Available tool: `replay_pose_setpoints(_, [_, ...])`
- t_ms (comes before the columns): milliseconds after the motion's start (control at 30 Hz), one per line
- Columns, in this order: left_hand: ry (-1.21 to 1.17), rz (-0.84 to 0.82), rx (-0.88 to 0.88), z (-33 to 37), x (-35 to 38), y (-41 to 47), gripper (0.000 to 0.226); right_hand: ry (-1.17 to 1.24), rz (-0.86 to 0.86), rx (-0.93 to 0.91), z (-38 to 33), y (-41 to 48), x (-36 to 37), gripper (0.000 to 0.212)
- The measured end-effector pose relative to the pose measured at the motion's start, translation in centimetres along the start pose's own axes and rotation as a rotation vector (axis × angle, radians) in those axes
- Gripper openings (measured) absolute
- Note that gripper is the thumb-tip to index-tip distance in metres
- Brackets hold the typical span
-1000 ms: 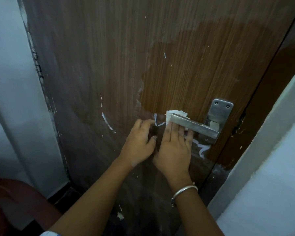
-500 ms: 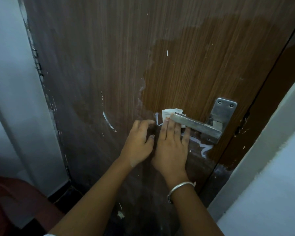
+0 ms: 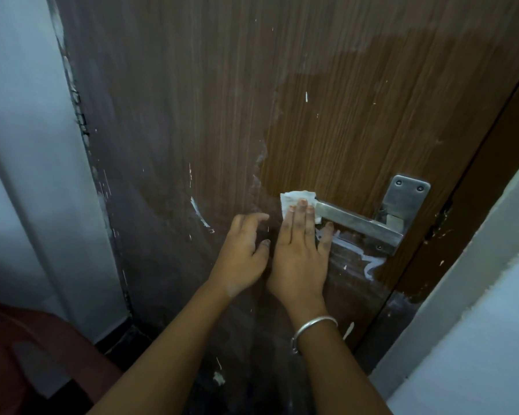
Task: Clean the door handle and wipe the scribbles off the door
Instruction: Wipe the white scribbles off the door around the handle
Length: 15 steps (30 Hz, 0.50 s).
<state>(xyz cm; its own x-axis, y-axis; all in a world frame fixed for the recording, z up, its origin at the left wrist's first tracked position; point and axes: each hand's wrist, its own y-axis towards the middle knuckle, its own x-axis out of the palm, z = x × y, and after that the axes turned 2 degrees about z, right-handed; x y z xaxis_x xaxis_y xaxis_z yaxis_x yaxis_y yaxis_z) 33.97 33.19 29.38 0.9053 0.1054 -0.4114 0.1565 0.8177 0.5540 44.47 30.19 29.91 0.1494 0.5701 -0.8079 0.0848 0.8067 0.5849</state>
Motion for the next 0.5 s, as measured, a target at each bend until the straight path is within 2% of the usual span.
replay_pose_setpoints(133, [0.026, -0.005, -0.022, -0.9, -0.8, -0.3, 0.045, 0.028, -0.009, 0.082, 0.0, -0.6, 0.3, 0.1])
replay_pose_setpoints(300, [-0.002, 0.008, 0.014, -0.5, -0.4, -0.3, 0.046, -0.048, -0.03, -0.115, -1.0, 1.1, 0.2, 0.09])
replay_pose_setpoints(367, [-0.008, 0.0, 0.005, -0.6, -0.4, -0.4, 0.046, -0.051, -0.02, -0.134, -1.1, 1.4, 0.2, 0.085])
replay_pose_setpoints(500, [0.013, 0.007, -0.011, -1.2, -1.0, -0.5, 0.046, -0.041, -0.037, -0.137, -0.9, 0.9, 0.6, 0.091])
